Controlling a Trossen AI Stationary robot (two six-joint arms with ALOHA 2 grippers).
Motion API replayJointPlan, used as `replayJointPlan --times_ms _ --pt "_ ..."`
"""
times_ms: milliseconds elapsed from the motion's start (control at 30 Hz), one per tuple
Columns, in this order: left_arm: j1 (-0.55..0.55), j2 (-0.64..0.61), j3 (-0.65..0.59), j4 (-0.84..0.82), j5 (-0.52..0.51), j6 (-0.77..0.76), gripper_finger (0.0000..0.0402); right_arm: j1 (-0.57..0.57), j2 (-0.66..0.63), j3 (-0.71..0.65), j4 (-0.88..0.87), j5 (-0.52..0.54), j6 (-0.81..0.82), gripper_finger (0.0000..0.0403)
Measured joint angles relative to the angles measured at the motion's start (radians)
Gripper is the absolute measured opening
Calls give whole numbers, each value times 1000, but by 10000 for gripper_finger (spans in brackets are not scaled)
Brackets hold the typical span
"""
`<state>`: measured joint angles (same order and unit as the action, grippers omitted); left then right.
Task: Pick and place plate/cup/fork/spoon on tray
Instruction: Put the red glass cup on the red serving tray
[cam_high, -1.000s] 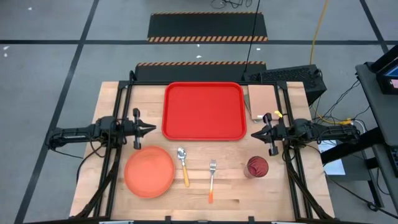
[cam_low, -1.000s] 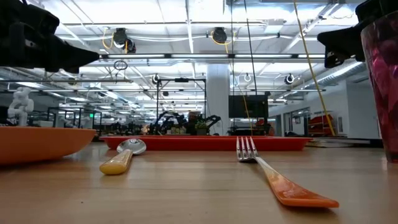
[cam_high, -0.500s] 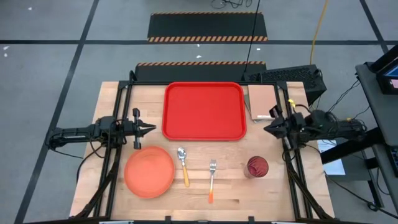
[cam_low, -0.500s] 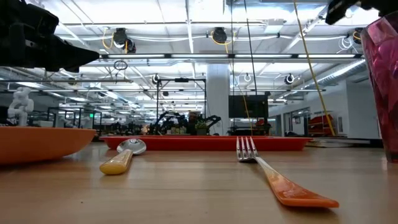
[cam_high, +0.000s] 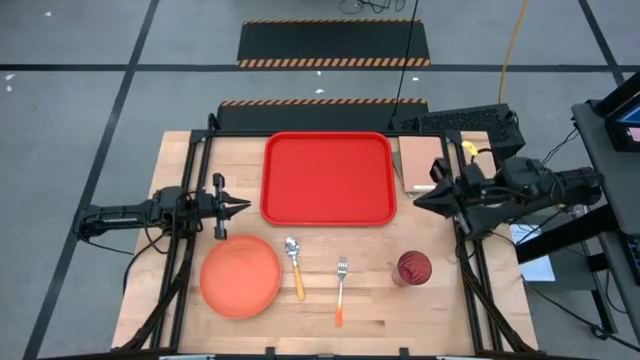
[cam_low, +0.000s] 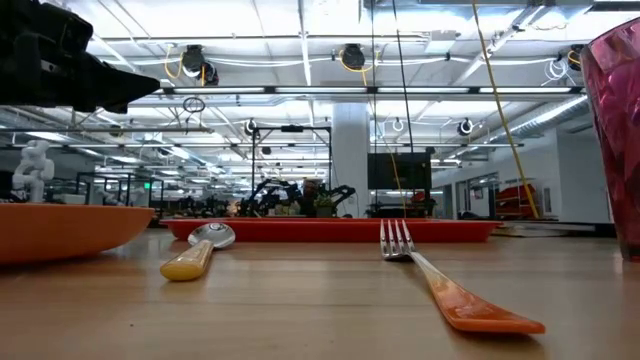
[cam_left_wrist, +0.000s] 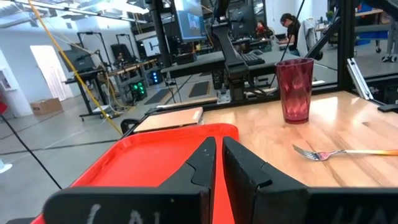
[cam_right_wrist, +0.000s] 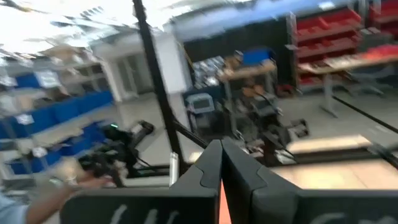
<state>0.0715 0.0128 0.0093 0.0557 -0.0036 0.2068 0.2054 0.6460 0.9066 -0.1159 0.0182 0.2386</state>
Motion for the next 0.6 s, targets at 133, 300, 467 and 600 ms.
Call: replayJointPlan --times_ms 133,300,467,600 --pt "0 0 0 -1 1 -44 33 40 104 111 -154 169 4 0" --pt "0 0 0 0 2 -52 33 119 246 286 -382 309 16 0" --pt "0 0 0 0 2 -50 33 229 368 474 -562 359 42 0" --pt "0 0 0 1 2 -52 33 327 442 602 -705 469 102 0"
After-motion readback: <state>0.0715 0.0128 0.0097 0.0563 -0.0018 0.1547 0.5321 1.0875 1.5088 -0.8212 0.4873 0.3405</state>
